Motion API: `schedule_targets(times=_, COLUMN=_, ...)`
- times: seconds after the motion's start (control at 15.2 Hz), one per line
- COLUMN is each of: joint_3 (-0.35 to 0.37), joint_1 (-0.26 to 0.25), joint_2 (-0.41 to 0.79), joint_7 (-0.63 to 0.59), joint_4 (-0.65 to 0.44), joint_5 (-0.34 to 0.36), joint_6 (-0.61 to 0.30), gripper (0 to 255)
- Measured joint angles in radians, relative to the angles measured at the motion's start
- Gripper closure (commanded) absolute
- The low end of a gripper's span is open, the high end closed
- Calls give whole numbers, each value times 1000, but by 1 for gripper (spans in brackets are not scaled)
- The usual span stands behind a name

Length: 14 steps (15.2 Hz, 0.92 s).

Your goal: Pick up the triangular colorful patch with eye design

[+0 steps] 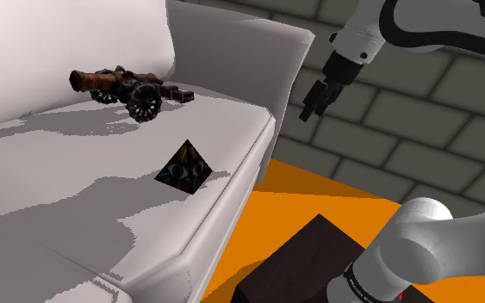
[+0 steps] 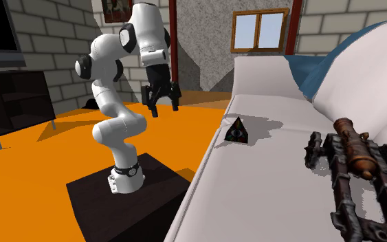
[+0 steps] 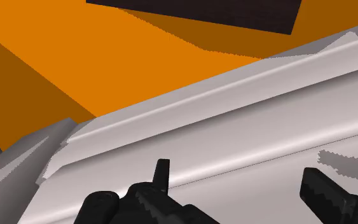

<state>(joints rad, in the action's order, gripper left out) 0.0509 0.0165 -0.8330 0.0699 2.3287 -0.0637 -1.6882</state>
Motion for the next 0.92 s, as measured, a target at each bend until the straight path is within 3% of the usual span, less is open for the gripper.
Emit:
schedule_targets(times=0.26, joint_3=28, joint_1=-24, joint_2=16, joint_7=-11, joint_4=15, joint_5=-30, joint_6=-60, gripper=0)
schedule_targets(times=0.92, joint_3=153, joint_1=-123, joint_2=137, joint_7=-35, joint_4=52, joint_5=-145, joint_6=-365, gripper=0)
